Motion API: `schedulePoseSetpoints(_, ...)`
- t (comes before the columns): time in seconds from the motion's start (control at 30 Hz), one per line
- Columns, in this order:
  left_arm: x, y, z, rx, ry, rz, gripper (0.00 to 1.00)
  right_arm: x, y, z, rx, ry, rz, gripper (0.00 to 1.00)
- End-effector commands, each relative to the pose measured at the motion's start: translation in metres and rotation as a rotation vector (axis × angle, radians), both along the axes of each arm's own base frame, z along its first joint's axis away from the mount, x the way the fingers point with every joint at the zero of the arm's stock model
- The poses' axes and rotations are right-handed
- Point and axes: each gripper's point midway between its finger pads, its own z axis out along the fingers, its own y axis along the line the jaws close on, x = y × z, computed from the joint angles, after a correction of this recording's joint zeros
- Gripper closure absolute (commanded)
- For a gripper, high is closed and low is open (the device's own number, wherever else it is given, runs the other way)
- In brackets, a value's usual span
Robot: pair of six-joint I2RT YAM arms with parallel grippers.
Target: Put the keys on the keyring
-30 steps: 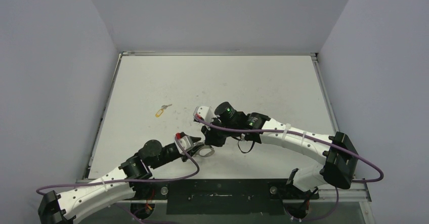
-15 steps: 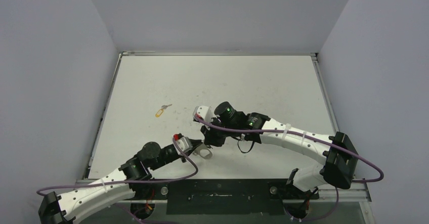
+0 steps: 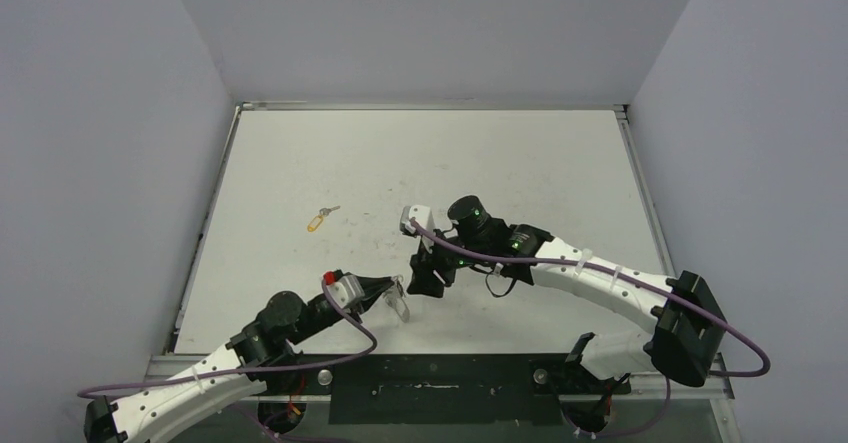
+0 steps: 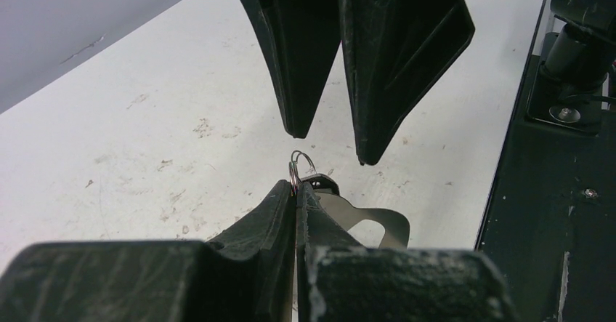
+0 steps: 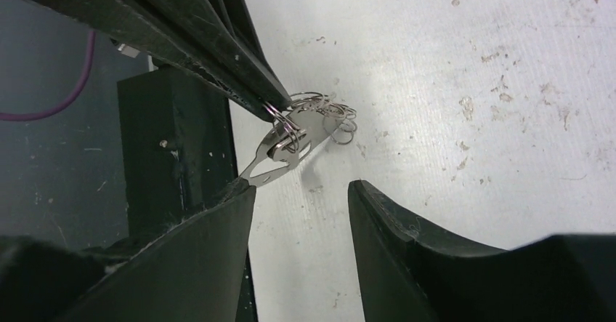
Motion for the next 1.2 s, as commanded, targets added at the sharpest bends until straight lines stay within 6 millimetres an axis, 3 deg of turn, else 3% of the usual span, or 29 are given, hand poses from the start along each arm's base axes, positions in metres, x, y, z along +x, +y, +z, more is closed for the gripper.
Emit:
schedulePoseSetpoints(0.0,-0.002,-0.002,0.014,-0.047,-0.016,-0.011,1.00,0.000,0.012,0.040,0.176,-0.062,0.065,0.49)
schedulePoseSetpoints(0.17,-0.003,-0.004,0.014,-0.044,-0.015,-0.025,1.00,-0.003,0.022,0.045,0.230,-0.035,0.094,0.50)
schedulePoseSetpoints(0.3,-0.004,-0.006,0.014,-0.041,-0.013,-0.033,1.00,0.000,0.029,0.042,0.233,-0.004,0.081,0.59)
schedulePoseSetpoints(0.37,-0.004,-0.006,0.014,-0.040,-0.013,-0.034,1.00,0.004,0.029,0.037,0.215,-0.001,0.072,0.64)
schedulePoseSetpoints(0.63,-0.004,-0.007,0.015,-0.044,-0.014,-0.035,1.00,0.011,0.022,0.013,0.125,-0.021,0.045,0.64)
schedulePoseSetpoints(0.9,-0.004,-0.007,0.015,-0.043,-0.016,-0.036,1.00,0.009,0.022,0.003,0.104,0.002,0.059,0.98)
schedulePoseSetpoints(1.17,-0.004,-0.006,0.016,-0.048,-0.022,-0.035,1.00,0.009,0.016,-0.008,0.062,-0.004,0.053,1.00)
